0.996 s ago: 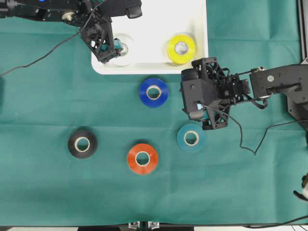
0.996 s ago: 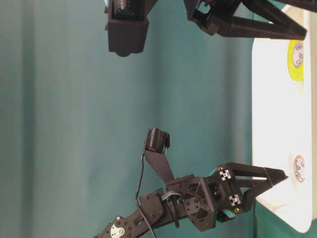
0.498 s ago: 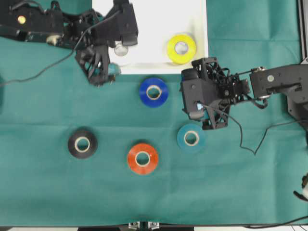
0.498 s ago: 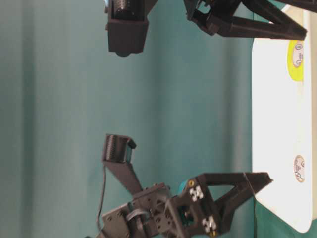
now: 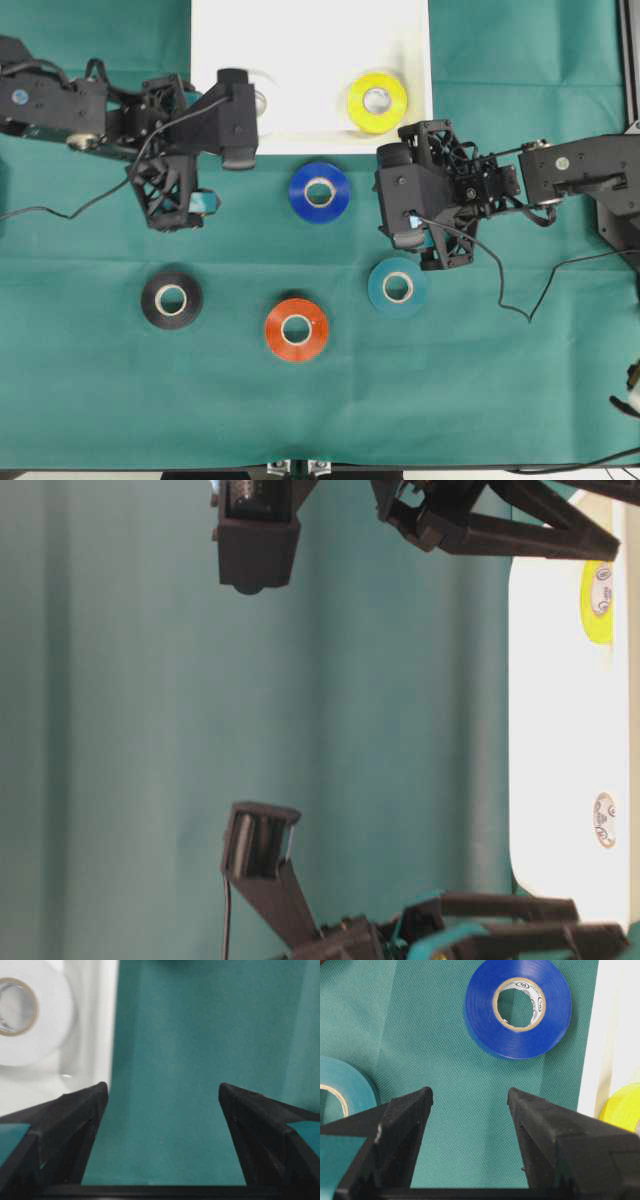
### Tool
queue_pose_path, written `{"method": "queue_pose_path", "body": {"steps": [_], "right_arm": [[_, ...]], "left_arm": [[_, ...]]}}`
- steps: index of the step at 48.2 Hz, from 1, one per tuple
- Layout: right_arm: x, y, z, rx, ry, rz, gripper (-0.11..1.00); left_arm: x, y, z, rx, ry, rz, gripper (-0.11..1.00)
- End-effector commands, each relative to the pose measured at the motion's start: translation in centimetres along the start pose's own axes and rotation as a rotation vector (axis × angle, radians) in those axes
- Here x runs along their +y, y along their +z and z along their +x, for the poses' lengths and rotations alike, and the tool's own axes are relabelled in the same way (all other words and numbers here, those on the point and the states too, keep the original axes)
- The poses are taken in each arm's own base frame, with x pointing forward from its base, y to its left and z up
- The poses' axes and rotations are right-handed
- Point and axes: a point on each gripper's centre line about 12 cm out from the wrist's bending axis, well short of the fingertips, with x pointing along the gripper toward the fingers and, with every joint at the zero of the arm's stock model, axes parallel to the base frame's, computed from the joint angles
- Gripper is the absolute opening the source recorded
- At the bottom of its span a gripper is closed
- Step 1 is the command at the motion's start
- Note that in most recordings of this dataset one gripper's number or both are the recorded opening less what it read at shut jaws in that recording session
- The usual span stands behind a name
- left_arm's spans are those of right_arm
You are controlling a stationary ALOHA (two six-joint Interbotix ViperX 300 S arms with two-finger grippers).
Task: Put the tape alternately from left to right into the white case.
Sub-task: 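Lower the white roll into the tray's left side and release it, then withdraw the left gripper to the left side of the table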
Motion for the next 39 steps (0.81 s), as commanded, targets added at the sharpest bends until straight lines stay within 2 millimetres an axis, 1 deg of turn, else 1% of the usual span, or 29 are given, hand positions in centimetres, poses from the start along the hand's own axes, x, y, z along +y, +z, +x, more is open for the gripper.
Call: {"method": "queue_pose_path", "body": {"steps": [1,6,15,25,39], "right_arm": [[0.1,1.0,-0.7,-0.049,0.005,-0.002,0.69],[0.1,1.1,-0.7,-0.058,0.007,-0.002,0.69],[0.1,1.2,-0.7,-0.067,0.01,-0.002,0.69],[0.1,1.1,-0.7,-0.067,0.009,-0.001,0.69],[0.1,1.1,-0.6,-0.065,0.01,-0.003,0.69]], "left_arm": [[-0.8,0.4,-0.9,-0.07,-0.015,0.019,0.61],[-1.6,0.1,-0.9,-0.119,-0.029,0.035,0.61],[-2.0,-0.9,-0.8,-0.186,-0.04,0.047,0.61],[-1.9,-2.5,-0.9,-0.277,-0.046,0.043,0.61],[-1.7,-3.6,-1.4,-0.375,-0.051,0.04,0.61]]}}
